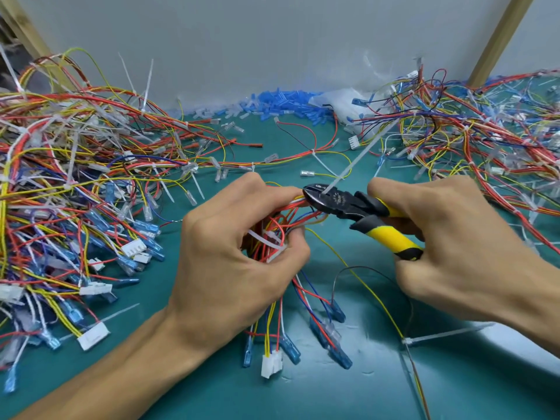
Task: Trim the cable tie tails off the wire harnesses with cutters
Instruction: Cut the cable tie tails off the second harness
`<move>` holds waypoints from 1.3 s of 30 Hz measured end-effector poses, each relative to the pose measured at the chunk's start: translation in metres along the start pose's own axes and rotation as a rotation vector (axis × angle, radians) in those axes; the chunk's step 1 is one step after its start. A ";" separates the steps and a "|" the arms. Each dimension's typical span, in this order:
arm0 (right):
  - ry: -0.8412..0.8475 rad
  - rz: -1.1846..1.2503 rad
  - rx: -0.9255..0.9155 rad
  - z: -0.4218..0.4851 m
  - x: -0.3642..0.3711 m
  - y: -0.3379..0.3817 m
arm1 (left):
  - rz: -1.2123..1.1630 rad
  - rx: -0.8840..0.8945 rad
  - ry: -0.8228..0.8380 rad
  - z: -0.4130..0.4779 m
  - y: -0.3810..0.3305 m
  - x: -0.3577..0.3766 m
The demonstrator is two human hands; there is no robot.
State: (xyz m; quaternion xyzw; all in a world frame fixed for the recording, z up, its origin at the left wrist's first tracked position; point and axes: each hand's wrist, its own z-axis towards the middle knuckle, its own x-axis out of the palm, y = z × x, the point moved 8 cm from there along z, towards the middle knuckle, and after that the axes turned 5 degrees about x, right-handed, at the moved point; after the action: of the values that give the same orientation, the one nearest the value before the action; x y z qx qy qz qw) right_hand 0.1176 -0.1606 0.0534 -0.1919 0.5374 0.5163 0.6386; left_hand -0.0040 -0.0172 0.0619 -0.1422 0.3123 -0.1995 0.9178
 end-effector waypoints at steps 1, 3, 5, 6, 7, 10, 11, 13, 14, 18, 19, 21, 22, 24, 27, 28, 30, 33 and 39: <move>0.004 0.001 0.000 0.000 0.001 0.000 | -0.002 -0.004 0.002 0.000 0.000 0.000; -0.009 0.002 -0.010 -0.001 0.000 0.000 | -0.008 -0.015 0.005 -0.001 0.000 0.001; -0.045 0.002 -0.020 -0.001 -0.002 0.002 | -0.011 -0.023 0.005 -0.001 0.000 0.001; -0.068 0.000 -0.022 0.000 -0.003 0.003 | -0.010 -0.023 0.004 0.000 0.000 0.001; -0.086 -0.001 -0.020 0.000 -0.004 0.003 | -0.008 -0.024 0.007 0.000 0.000 0.000; -0.096 -0.022 -0.006 0.000 -0.004 0.006 | -0.026 -0.038 0.024 0.001 0.000 0.001; -0.087 -0.033 -0.003 -0.001 -0.004 0.006 | -0.030 -0.047 0.029 0.001 0.000 0.001; -0.052 -0.048 0.006 0.000 -0.003 0.007 | -0.027 -0.060 0.035 0.002 0.002 0.001; -0.033 -0.048 0.012 0.000 -0.002 0.008 | -0.026 -0.066 0.036 0.002 0.003 0.002; -0.016 -0.023 0.016 0.002 -0.003 0.008 | -0.024 -0.050 0.035 0.003 0.002 0.001; -0.020 -0.020 0.015 0.001 -0.004 0.008 | -0.020 -0.044 0.032 0.002 0.000 0.000; -0.022 -0.016 0.006 0.001 -0.004 0.008 | -0.014 -0.035 0.026 0.003 -0.003 -0.002; -0.020 -0.014 0.004 0.000 -0.003 0.008 | 0.000 -0.033 0.031 0.004 -0.005 -0.002; -0.022 -0.017 0.001 0.000 -0.003 0.007 | 0.049 -0.029 0.047 0.007 -0.006 -0.002; -0.027 -0.036 -0.026 0.001 -0.003 0.008 | 0.061 -0.029 0.043 0.004 -0.005 -0.001; -0.021 -0.032 -0.031 0.001 -0.002 0.007 | 0.042 -0.036 0.033 0.002 -0.005 -0.001; -0.011 0.004 -0.033 -0.001 0.000 0.005 | 0.019 -0.051 0.017 0.000 -0.005 0.000; 0.005 0.039 -0.022 -0.003 0.000 0.002 | 0.046 -0.047 0.035 0.002 -0.008 -0.001; -0.026 0.020 -0.019 0.000 -0.002 0.003 | 0.046 -0.029 0.035 0.006 -0.011 -0.002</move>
State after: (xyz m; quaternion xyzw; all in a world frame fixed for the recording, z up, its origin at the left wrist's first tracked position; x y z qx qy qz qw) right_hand 0.1148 -0.1605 0.0559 -0.1859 0.5263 0.5300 0.6384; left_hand -0.0050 -0.0254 0.0716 -0.1448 0.3344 -0.1762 0.9144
